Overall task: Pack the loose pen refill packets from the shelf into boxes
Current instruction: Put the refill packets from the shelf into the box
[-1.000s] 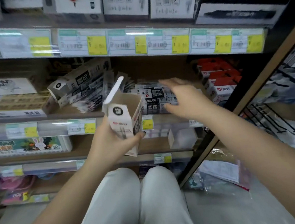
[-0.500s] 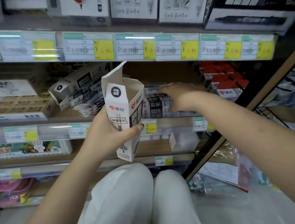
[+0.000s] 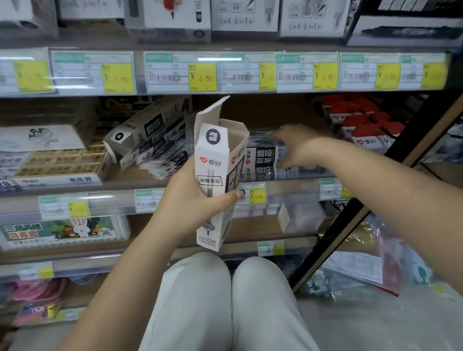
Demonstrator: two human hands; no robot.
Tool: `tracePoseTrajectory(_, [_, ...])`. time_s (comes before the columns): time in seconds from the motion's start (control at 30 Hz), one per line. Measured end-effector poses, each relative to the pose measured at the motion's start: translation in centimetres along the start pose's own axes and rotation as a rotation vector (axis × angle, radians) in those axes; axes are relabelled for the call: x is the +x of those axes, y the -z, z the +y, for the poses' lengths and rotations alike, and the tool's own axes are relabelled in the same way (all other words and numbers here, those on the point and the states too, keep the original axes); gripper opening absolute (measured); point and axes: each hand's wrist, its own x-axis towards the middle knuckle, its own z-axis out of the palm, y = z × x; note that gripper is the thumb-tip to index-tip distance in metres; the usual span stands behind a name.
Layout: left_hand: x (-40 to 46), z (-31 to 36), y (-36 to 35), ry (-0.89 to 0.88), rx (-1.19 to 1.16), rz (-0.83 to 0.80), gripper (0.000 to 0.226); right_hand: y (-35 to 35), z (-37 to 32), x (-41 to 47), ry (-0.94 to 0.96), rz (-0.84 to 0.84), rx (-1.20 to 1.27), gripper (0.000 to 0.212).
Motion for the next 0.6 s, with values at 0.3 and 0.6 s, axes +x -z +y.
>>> tracePoseTrajectory(0.3, [-0.5, -0.8, 2.0, -0.029, 0.041, -0.072, 0.047, 0.3, -1.2, -0.1, -0.077, 0.004, -0.003, 0.071])
tracePoseTrajectory(0.6, [-1.0, -1.4, 4.0, -0.051, 0.031, -0.152, 0.045, 0.8, -1.9, 0.4, -0.082, -0.151, -0.042, 0.081])
